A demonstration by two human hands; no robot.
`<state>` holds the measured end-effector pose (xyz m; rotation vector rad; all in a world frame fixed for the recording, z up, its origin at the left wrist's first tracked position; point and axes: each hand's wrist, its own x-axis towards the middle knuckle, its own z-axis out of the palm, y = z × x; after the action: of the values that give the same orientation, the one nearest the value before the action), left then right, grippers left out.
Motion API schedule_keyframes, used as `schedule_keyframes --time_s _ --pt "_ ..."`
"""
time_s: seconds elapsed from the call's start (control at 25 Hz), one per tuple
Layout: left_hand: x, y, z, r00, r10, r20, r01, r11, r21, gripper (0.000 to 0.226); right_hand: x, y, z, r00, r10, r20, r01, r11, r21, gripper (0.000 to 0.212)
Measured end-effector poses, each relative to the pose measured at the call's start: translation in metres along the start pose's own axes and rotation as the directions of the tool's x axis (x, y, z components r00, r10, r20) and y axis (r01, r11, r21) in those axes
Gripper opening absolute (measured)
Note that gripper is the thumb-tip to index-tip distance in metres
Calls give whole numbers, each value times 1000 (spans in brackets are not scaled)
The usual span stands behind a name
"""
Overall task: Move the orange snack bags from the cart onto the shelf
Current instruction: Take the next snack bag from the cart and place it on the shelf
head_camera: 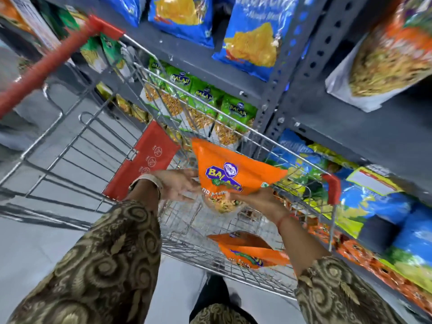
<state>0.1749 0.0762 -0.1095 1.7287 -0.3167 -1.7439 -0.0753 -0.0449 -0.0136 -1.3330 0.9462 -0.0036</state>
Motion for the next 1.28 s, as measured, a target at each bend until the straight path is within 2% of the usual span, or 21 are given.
schedule_keyframes --time_s 0.12,0.2,0.32,0.44,0.52,0.72,0.8,0.92,1.04,1.28 --pt "-56 56 57 986 161 50 -156 984 -89 37 -23 -6 -17 986 -31 -165 50 992 116 39" --pt "-84 84 96 963 261 65 -252 960 -124 25 -40 -14 -27 966 -47 -254 103 972 212 41" --pt "-104 114 139 929 365 55 -347 914 -209 27 -65 -31 -49 929 -101 -356 197 949 246 48" --pt "-108 140 179 890 454 46 -430 869 -244 34 -89 -39 -78 873 -225 -433 357 899 253 37" --pt "-110 159 212 861 504 67 -478 847 -232 36 -106 -46 -101 802 -292 -521 451 868 209 39" --pt "-100 203 281 792 598 119 -559 790 -252 21 -124 -69 -161 573 -398 -716 640 764 87 46" --pt "-95 223 303 770 627 121 -587 770 -249 19 -123 -74 -180 495 -402 -771 691 720 68 44" --pt "-90 253 334 761 633 142 -595 769 -233 33 -114 -79 -207 406 -348 -845 748 657 89 45" --pt "-75 274 355 747 648 149 -609 757 -238 39 -102 -81 -231 379 -287 -879 763 635 121 58" --pt "-31 280 375 752 654 84 -613 741 -274 44 -78 -73 -265 408 -282 -868 724 680 119 65"
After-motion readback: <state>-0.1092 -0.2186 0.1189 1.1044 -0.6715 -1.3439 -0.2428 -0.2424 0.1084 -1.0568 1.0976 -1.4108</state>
